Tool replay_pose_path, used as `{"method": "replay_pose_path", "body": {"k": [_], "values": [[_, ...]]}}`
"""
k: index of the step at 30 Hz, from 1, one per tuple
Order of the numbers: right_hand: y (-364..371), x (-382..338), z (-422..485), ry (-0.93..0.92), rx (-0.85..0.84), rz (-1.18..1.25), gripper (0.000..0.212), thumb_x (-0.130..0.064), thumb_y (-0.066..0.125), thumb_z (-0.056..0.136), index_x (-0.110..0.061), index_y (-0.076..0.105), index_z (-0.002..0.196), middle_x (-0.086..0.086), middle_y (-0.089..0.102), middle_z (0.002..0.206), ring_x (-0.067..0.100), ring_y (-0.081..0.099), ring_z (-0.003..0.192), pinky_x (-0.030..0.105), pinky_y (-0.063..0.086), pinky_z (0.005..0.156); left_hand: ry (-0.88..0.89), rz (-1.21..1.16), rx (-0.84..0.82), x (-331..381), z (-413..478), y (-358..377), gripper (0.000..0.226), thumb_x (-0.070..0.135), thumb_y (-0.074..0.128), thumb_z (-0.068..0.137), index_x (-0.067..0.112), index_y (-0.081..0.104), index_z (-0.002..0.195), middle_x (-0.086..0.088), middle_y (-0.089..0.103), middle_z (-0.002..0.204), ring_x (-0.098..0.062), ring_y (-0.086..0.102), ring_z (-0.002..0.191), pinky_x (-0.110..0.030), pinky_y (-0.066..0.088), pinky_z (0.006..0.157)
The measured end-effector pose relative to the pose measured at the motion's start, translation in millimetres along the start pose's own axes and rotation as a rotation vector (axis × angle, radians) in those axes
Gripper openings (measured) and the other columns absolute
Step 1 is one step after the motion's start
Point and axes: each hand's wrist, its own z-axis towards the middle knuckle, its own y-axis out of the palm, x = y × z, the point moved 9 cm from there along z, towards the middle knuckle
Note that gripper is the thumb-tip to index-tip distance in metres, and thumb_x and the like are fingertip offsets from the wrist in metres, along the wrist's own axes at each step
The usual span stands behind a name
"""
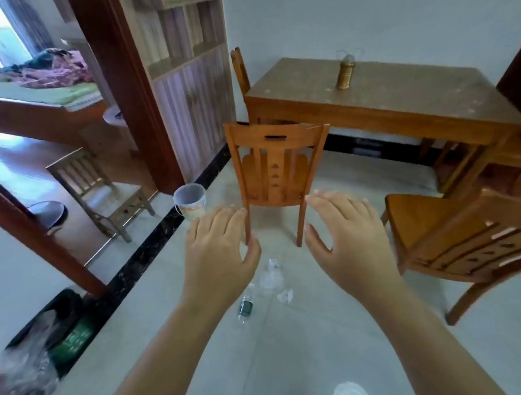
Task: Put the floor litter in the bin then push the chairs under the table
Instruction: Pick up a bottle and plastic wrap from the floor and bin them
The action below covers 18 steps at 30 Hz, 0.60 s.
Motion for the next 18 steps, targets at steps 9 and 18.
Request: {"method": "replay_pose_path", "body": {"k": [9,18], "values": [[103.2,28.7,84.4,-0.026,-0.090,0.039,0.036,-0.025,0.060,0.084,-0.010,0.057,0.117,0.008,0.062,0.119,0.027,0.055,0.111,0.046,0.042,0.094,-0.159,0.018,-0.020,-79.0,49.5,90.7,0.045,0.031,0.043,0.083,0.002,0.063,0.111,-0.015,0.066,0.112,-0.034,0.058,0.111,-0.047,0.041,0.094],[280.2,27.2,133.4,0.032,-0.206,0.110,0.034,-0.022,0.056,0.084,-0.005,0.059,0.114,0.012,0.064,0.115,0.031,0.056,0.109,0.054,0.043,0.092,-0.284,-0.061,-0.168,-207.3,47.5,241.0,0.044,0.029,0.044,0.081,0.001,0.064,0.109,-0.015,0.068,0.109,-0.033,0.060,0.107,-0.047,0.044,0.091]]}}
